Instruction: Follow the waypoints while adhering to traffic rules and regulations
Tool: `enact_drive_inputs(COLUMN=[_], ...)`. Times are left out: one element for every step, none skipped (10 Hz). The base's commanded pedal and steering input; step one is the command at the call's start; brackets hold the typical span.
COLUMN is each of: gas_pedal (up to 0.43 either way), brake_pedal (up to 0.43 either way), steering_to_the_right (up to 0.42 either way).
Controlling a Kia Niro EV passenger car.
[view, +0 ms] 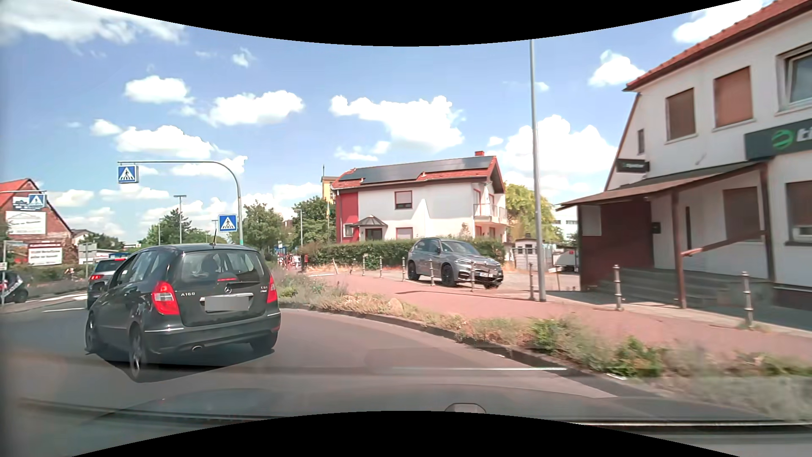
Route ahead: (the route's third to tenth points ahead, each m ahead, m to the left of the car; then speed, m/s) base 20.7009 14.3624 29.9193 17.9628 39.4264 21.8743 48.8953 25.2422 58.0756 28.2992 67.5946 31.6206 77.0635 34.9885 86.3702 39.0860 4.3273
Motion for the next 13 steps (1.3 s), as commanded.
enact_drive_inputs(gas_pedal=[0.000,0.000,0.000,0.000,0.000,0.000,0.000,0.000,0.000,0.000,0.000,0.000,0.000], brake_pedal=[0.201,0.220,0.244,0.274,0.280,0.280,0.244,0.232,0.201,0.183,0.171,0.159,0.152], steering_to_the_right=[-0.372,-0.376,-0.386,-0.392,-0.398,-0.401,-0.402,-0.402,-0.400,-0.392,-0.381,-0.378,-0.377])
